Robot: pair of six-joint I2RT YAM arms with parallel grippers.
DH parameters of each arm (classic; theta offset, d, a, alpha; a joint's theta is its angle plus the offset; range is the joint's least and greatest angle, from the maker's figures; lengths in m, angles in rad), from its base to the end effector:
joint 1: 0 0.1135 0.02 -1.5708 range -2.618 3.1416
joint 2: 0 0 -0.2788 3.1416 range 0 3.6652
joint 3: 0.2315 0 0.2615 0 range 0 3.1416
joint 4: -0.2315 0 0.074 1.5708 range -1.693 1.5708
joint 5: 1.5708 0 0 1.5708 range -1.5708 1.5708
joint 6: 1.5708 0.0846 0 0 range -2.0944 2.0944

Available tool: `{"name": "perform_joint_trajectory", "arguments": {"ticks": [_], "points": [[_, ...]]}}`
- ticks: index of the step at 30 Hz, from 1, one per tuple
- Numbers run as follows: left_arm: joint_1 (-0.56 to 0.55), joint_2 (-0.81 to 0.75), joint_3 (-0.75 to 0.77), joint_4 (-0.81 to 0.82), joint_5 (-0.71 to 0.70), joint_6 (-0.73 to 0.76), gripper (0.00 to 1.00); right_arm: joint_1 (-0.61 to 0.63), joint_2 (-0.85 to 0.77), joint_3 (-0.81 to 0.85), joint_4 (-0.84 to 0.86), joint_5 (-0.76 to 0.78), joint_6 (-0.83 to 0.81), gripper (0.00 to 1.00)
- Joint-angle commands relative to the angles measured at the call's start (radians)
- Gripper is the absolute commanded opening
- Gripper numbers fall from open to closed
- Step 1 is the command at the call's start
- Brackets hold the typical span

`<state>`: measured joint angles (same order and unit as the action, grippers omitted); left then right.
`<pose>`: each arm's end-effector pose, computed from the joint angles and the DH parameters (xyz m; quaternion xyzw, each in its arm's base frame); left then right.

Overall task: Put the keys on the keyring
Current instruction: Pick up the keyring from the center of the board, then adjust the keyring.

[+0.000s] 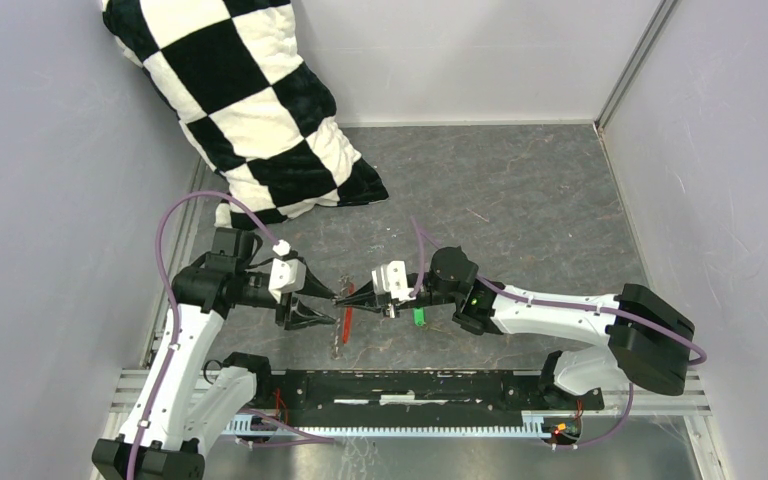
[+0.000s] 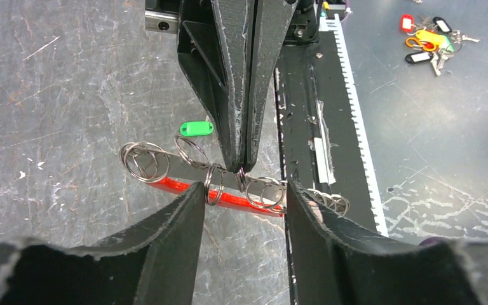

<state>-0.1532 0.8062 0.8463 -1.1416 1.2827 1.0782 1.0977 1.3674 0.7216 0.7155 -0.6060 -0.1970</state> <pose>0.1094 -0.0990 0.2974 0.5636 0.5559 -0.4376 0.4264 0.1149 0.3302 0.2913 -0.5666 0.3877 0.4870 0.5398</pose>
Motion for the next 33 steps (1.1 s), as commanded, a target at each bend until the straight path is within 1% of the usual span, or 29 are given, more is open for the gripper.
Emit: {"name": "perform_joint_trajectory", "arguments": {"ticks": [1,5,8,11,13,14,19,21,22,24,27,30,33], "points": [[-0.003,-0.009,0.051,-0.01,-0.025,0.07,0.59,0.004,-0.023,0.027,0.009,0.012,-0.025,0.0],[-0.003,-0.011,0.064,0.037,-0.042,0.034,0.6,0.004,-0.028,0.022,0.007,0.012,-0.024,0.0],[-0.003,-0.017,0.067,0.069,-0.062,0.017,0.62,0.005,-0.027,0.021,0.005,0.012,-0.025,0.0],[-0.003,-0.03,0.066,0.099,-0.102,0.006,0.61,0.006,-0.028,0.019,0.004,0.009,-0.025,0.0],[-0.003,-0.04,0.065,0.127,-0.132,-0.015,0.59,0.005,-0.029,0.017,0.004,0.007,-0.025,0.0],[-0.003,-0.049,0.057,0.157,-0.148,-0.042,0.56,0.004,-0.029,0.017,0.004,0.008,-0.025,0.01],[-0.003,-0.141,-0.006,0.392,-0.22,-0.215,0.49,0.005,-0.03,0.019,0.003,0.0,-0.025,0.01],[-0.003,-0.176,-0.036,0.474,-0.239,-0.298,0.47,0.004,-0.03,0.019,0.009,-0.006,-0.016,0.01],[-0.003,-0.189,-0.045,0.488,-0.236,-0.316,0.47,0.005,-0.029,0.018,0.015,-0.01,-0.011,0.01],[-0.003,-0.196,-0.051,0.479,-0.204,-0.324,0.48,0.005,-0.03,0.019,0.025,-0.015,0.0,0.01],[-0.003,-0.188,-0.034,0.381,-0.141,-0.247,0.5,0.005,-0.029,0.025,0.029,-0.024,0.009,0.01],[-0.003,-0.19,-0.019,0.356,-0.17,-0.236,0.5,0.003,-0.03,0.027,0.033,-0.02,0.024,0.0],[-0.003,-0.203,0.004,0.406,-0.201,-0.309,0.49,-0.003,-0.024,0.035,0.016,-0.005,0.033,0.0]]}}
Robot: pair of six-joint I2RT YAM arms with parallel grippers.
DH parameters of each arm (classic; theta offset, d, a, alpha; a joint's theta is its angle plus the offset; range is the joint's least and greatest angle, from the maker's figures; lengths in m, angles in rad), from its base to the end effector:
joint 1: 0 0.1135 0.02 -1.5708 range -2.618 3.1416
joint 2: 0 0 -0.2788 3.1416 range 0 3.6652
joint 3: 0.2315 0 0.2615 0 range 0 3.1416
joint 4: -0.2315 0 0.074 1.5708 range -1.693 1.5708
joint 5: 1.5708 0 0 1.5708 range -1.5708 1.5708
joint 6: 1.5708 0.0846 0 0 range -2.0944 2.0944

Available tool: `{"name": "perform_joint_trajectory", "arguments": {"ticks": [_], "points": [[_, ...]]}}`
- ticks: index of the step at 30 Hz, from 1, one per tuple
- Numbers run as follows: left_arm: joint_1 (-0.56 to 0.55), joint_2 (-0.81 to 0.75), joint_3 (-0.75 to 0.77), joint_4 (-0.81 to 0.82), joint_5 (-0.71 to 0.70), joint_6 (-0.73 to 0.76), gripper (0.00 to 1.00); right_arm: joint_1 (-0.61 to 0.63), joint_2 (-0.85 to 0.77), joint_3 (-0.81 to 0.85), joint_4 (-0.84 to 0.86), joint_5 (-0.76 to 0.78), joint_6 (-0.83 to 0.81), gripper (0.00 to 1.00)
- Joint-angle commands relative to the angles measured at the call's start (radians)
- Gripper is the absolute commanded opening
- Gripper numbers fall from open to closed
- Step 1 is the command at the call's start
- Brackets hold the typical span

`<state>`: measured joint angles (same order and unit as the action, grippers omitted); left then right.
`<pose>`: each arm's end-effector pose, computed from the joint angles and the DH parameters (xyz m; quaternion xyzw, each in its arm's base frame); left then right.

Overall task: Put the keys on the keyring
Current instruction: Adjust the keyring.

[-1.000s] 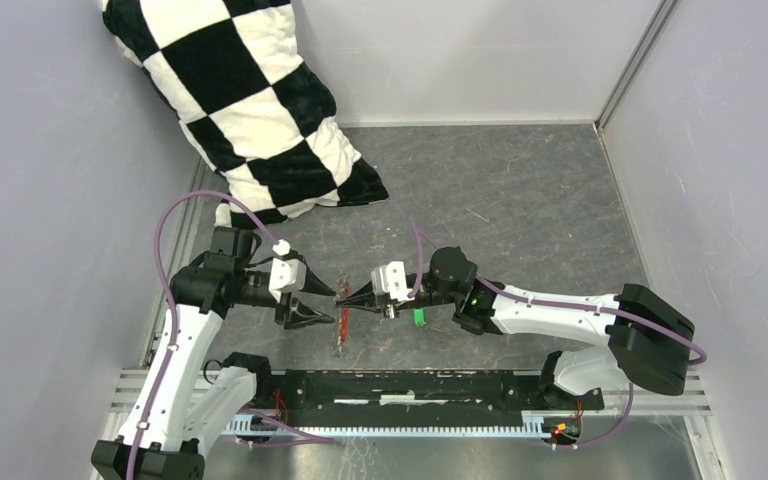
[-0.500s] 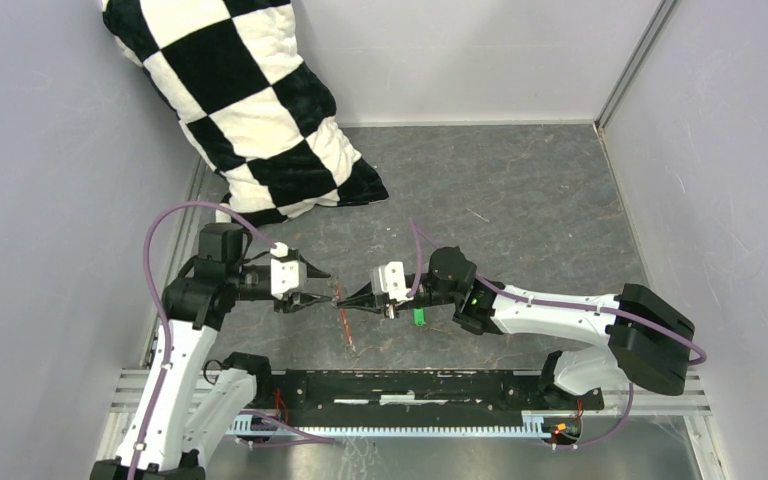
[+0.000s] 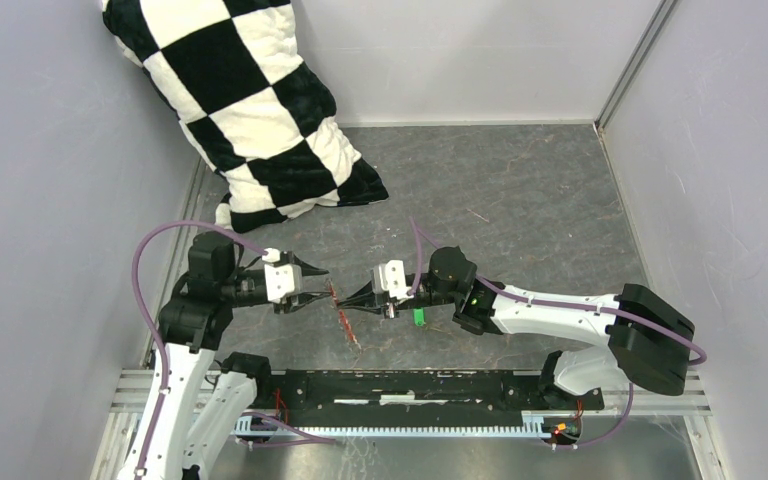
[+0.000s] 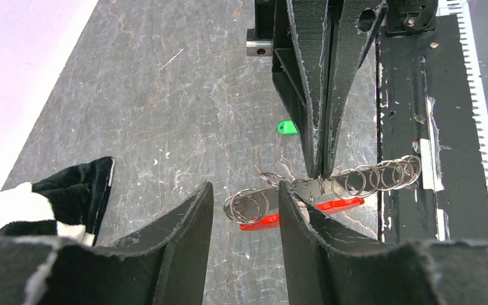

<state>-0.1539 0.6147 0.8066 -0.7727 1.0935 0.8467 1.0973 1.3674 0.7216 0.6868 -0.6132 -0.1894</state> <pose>0.1120 -0.0934 0.3198 0.5773 0.5411 -0.2926 0.5370 0.1145 0.3302 0.2872 -0.5702 0.3976 0.4894 0.5265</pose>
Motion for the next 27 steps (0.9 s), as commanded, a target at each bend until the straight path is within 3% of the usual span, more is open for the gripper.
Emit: {"name": "perform_joint_trajectory", "arguments": {"ticks": [1,8,16,27], "points": [[-0.003,-0.018,0.055,0.041,-0.004,-0.095,0.48,-0.006,-0.02,0.039,0.039,0.009,0.028,0.0],[-0.003,-0.044,0.08,-0.088,0.138,-0.084,0.43,-0.011,-0.011,0.061,0.005,0.059,0.028,0.0],[-0.003,0.066,0.064,-0.4,0.166,0.166,0.37,-0.011,-0.018,0.07,0.012,0.064,0.031,0.0],[-0.003,0.132,0.059,-0.39,0.154,0.213,0.36,-0.011,-0.027,0.068,0.033,0.042,0.04,0.0]]}}
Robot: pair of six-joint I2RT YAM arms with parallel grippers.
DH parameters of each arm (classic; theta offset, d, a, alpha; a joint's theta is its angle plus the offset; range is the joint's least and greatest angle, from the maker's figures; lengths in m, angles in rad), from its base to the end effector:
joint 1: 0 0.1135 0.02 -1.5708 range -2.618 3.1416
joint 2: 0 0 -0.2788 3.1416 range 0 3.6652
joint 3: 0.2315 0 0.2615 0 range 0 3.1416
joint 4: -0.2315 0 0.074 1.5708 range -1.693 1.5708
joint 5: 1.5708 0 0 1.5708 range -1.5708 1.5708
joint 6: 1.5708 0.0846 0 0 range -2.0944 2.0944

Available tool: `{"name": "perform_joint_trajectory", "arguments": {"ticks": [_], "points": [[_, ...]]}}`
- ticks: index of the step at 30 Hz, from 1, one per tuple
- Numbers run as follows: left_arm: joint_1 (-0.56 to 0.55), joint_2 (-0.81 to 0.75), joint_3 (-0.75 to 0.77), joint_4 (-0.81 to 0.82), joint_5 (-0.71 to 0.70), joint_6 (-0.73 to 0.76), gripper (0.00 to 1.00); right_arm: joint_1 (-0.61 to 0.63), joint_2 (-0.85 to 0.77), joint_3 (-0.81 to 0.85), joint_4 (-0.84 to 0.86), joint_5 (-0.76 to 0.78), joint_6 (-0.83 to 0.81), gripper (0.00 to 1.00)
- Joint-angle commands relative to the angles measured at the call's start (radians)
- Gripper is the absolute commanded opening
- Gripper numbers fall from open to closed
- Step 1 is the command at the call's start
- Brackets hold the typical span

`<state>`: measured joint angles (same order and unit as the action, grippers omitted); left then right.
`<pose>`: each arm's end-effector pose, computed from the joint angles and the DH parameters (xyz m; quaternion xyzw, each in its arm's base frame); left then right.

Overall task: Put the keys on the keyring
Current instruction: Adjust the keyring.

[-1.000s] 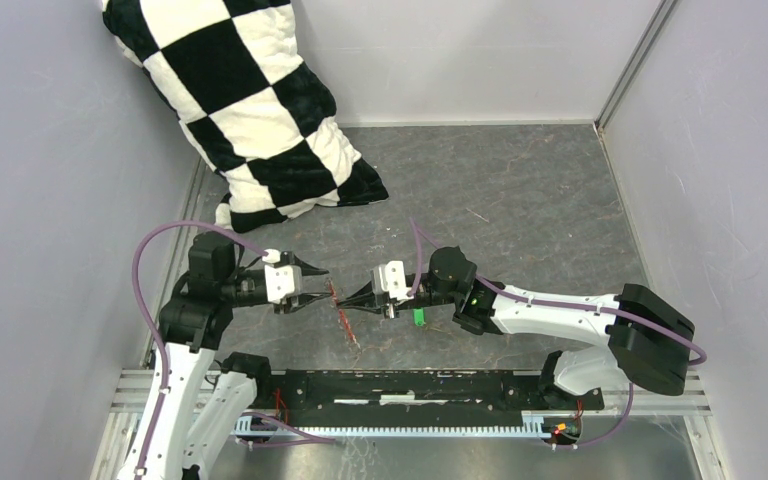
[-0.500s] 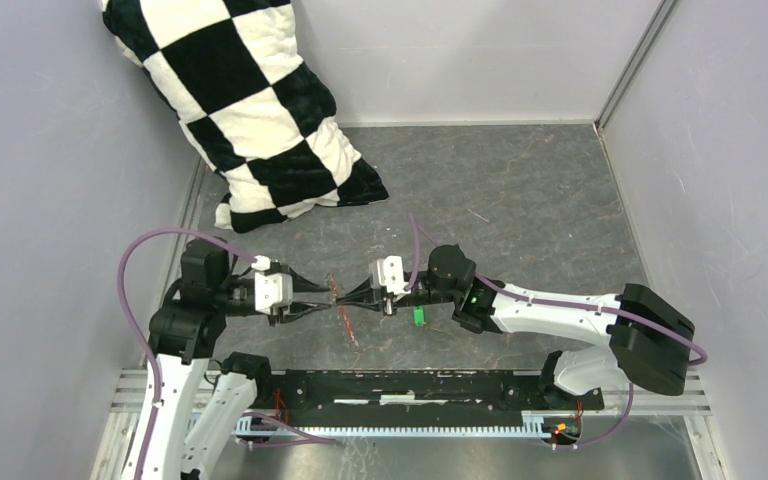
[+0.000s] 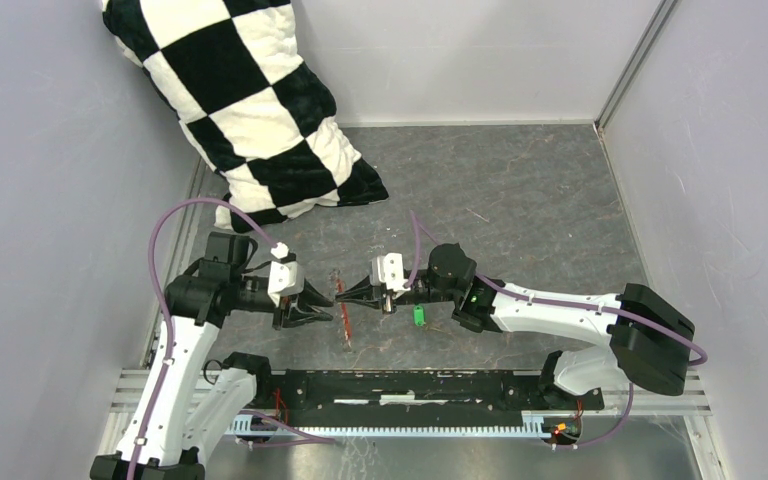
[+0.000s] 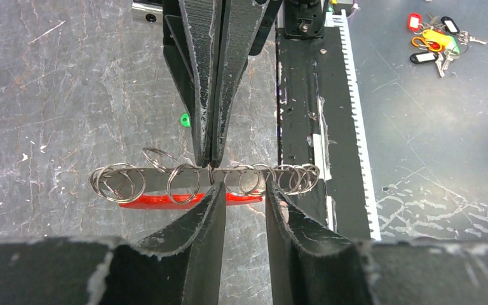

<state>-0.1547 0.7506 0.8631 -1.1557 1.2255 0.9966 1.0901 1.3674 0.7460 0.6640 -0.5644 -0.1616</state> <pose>0.1003 -0.0962 0.3032 0.5557 0.5808 -0.4196 0.4216 0.1221 0.3321 0.2934 -0.5522 0.4208 0.4828 0.5338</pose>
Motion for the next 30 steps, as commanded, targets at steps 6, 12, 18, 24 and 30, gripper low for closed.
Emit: {"name": "perform_joint_trajectory", "arguments": {"ticks": [6,12,18,24,30], "points": [[-0.002,-0.005,-0.007,0.058,0.002,0.005,0.36,-0.004,-0.03,0.041,0.058,-0.015,0.015,0.0],[-0.002,-0.006,-0.025,0.134,-0.027,-0.068,0.38,-0.004,-0.039,0.039,0.061,-0.022,0.02,0.0],[-0.002,-0.008,-0.033,0.195,-0.027,-0.13,0.38,-0.003,-0.033,0.042,0.073,-0.04,0.03,0.0],[-0.002,-0.011,-0.035,0.2,-0.003,-0.145,0.39,-0.003,-0.029,0.039,0.085,-0.045,0.039,0.0],[-0.002,-0.013,-0.033,0.2,0.039,-0.151,0.39,-0.003,-0.017,0.046,0.103,-0.051,0.048,0.0]]}}
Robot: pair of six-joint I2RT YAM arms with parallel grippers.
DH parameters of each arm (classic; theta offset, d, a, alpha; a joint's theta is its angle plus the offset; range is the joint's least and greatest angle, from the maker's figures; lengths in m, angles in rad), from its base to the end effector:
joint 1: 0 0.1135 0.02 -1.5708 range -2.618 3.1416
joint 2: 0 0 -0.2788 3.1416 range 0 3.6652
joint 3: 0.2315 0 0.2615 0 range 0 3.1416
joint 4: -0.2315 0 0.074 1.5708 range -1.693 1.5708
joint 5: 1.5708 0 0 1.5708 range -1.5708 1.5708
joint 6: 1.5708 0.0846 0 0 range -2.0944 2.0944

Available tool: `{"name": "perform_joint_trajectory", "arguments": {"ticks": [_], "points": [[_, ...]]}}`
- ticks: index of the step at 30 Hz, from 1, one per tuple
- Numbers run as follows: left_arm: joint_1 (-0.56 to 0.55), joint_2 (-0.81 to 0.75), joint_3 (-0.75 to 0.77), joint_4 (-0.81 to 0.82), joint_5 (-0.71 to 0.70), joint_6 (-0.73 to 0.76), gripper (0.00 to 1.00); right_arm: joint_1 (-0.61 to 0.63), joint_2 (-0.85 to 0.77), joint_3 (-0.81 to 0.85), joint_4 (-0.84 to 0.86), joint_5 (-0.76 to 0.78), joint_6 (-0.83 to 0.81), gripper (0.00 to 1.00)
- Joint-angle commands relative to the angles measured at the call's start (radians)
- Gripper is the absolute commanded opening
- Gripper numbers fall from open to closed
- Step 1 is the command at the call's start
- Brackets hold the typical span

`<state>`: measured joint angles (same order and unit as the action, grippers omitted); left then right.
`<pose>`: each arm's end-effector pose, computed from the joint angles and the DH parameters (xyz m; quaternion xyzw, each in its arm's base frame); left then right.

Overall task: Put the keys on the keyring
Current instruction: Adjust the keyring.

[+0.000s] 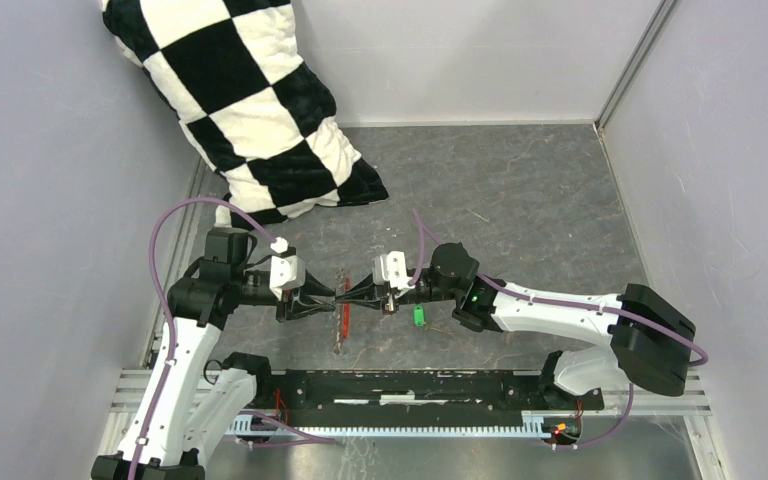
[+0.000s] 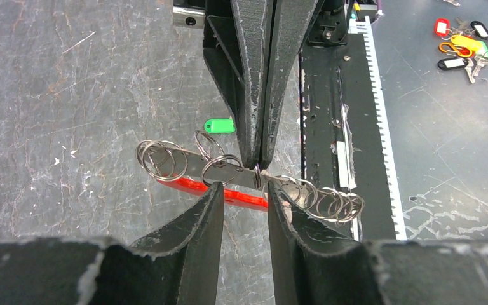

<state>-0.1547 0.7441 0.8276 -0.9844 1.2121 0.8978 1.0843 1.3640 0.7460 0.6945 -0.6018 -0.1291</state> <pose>0.1142 -0.0980 0.3021 0.5518 0.5771 -0.4032 0.4471 0.1205 0.3303 0.2988 -0.5487 0.4092 0.5009 0.5297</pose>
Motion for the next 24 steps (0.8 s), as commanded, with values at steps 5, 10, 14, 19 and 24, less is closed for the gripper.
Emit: {"name": "perform_joint_trajectory", "arguments": {"ticks": [5,10,14,19,24], "points": [[-0.002,-0.015,0.0,0.031,0.072,-0.068,0.39,0.006,-0.009,0.047,0.082,-0.016,0.019,0.0],[-0.002,-0.017,-0.003,0.03,0.098,-0.068,0.37,0.012,0.003,0.056,0.082,-0.022,0.02,0.0],[-0.002,-0.018,-0.007,0.03,0.094,-0.064,0.27,0.02,0.007,0.063,0.079,-0.027,0.019,0.0],[-0.002,-0.019,-0.012,0.03,0.107,-0.047,0.03,0.024,0.015,0.087,0.059,-0.059,0.04,0.07],[-0.002,-0.034,-0.013,-0.027,0.144,0.058,0.02,-0.012,-0.073,0.064,0.03,-0.057,0.105,0.35]]}}
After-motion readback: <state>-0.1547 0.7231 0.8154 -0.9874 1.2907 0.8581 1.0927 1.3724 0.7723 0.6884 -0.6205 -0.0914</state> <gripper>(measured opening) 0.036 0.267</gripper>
